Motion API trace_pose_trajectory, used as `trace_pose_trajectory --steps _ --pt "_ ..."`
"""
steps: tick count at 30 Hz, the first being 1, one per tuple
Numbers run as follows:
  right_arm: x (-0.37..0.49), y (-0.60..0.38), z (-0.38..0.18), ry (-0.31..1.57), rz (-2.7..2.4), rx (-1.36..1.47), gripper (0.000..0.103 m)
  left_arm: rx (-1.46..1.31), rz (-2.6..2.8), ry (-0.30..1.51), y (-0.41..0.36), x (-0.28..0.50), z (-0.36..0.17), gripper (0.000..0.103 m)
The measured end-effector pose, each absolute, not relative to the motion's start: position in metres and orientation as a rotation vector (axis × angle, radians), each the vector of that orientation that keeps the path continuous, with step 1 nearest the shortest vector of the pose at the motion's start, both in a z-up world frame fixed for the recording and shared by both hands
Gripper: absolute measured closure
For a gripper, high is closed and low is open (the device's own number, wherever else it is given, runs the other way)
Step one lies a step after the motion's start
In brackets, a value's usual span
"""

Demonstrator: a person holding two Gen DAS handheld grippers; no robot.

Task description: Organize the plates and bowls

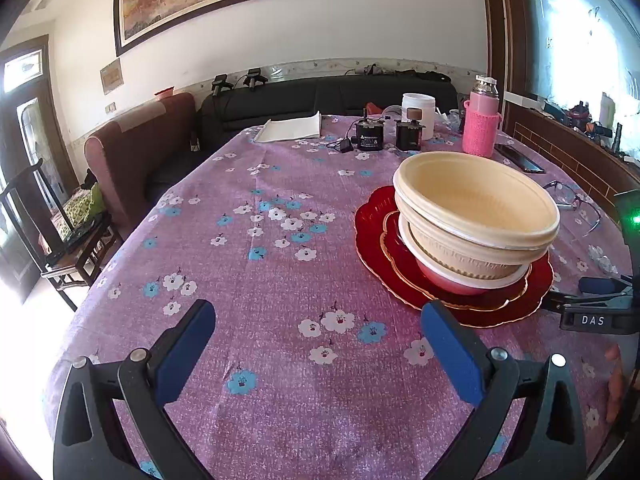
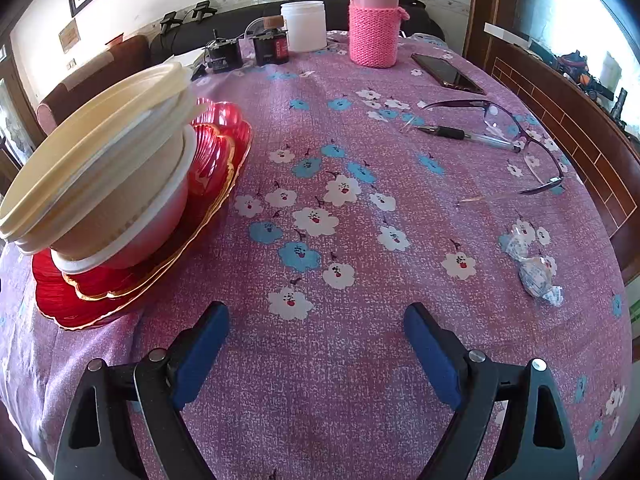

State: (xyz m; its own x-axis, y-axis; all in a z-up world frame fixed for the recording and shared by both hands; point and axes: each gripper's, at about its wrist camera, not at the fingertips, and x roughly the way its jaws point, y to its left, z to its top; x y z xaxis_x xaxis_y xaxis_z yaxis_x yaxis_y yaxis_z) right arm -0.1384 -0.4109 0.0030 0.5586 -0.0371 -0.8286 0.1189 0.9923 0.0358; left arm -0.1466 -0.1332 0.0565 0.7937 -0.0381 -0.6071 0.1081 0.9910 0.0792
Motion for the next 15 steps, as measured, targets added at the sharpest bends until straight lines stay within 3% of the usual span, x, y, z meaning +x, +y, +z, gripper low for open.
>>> trace_pose_trajectory --steps 5,7,15 --pt "-0.130 -0.407 0.002 0.980 -0.097 0.064 0.008 0.135 -0.065 0.652 -0.137 -0.147 0.057 0.000" --pt "-0.125 -0.406 -0.001 0.975 -0.094 0.056 0.001 0.149 -0.062 0.646 -0.139 -0.147 0.059 0.000" --pt "-0.119 -0.405 -0.002 0.975 -0.081 0.049 0.001 0.142 -0.071 0.642 -0.136 -0.134 0.073 0.000"
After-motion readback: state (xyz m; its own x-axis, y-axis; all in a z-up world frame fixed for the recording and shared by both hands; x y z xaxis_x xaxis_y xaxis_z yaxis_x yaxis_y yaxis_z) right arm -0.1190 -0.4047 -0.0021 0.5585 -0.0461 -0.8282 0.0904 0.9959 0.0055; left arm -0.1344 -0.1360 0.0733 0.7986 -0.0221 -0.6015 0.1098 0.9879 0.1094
